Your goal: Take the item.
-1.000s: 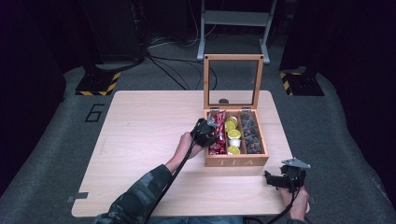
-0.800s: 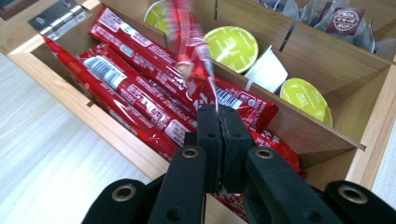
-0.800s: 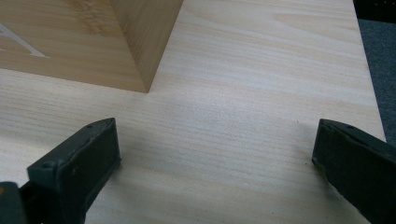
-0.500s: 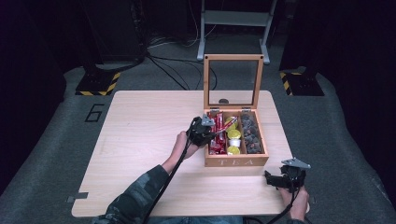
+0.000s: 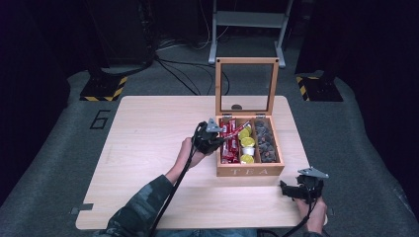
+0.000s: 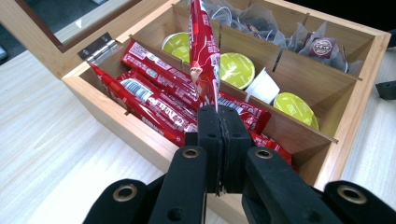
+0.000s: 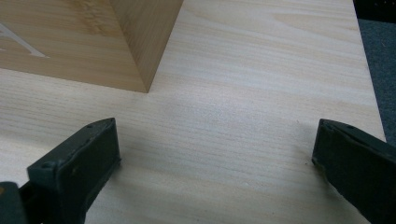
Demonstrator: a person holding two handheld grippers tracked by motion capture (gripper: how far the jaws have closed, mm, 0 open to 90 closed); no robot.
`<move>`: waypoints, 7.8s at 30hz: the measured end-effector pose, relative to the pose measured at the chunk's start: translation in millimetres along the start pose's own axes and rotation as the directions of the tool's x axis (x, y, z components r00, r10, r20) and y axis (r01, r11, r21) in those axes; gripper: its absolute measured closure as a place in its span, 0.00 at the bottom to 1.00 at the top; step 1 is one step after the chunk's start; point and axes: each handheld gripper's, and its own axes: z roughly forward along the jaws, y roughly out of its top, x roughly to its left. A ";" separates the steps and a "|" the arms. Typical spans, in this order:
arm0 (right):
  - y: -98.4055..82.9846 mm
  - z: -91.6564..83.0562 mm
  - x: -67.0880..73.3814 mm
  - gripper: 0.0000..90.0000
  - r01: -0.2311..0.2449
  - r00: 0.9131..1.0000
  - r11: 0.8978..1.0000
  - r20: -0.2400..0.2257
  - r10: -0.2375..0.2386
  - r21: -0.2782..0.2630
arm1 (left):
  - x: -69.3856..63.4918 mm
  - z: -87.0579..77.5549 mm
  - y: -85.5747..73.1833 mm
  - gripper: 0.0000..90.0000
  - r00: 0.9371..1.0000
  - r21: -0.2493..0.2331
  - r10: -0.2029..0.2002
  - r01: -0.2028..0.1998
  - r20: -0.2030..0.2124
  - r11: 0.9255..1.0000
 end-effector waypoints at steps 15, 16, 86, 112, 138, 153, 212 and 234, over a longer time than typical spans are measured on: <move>0.0 0.0 0.0 0.00 0.000 1.000 1.000 0.000 0.000 0.000 | 6.2 -23.0 -5.8 0.99 1.000 -0.048 -0.008 0.007 -0.019 0.999; 0.0 0.0 0.0 0.00 0.000 1.000 1.000 0.000 0.000 0.000 | 7.2 -24.4 -6.1 0.99 1.000 -0.043 -0.003 0.002 -0.018 0.999; 0.0 0.0 0.1 0.00 -0.002 1.000 1.000 0.002 0.002 0.000 | 76.7 -100.2 -62.3 0.99 0.967 -0.156 -0.144 0.112 -0.211 0.981; 0.0 0.0 0.2 0.00 -0.003 1.000 1.000 0.003 0.003 0.000 | 116.4 -112.2 -94.0 0.99 0.918 -0.172 -0.242 0.196 -0.314 0.965; 0.1 0.0 0.5 0.00 -0.003 1.000 1.000 0.006 0.003 0.003 | 143.2 -101.9 -117.7 0.99 0.871 -0.172 -0.328 0.282 -0.367 0.944; 0.1 0.0 0.5 0.00 -0.004 1.000 1.000 0.006 0.004 0.003 | 156.2 -92.1 -130.4 0.98 0.849 -0.168 -0.365 0.325 -0.382 0.931; 0.1 0.1 0.5 0.00 -0.004 1.000 1.000 0.006 0.004 0.003 | 181.7 -69.1 -157.8 0.77 0.806 -0.107 -0.429 0.425 -0.408 0.899; 0.3 0.1 0.7 0.00 -0.010 1.000 1.000 0.006 0.010 -0.001 | 158.6 -106.2 -148.9 0.18 0.839 -0.095 -0.394 0.388 -0.374 0.917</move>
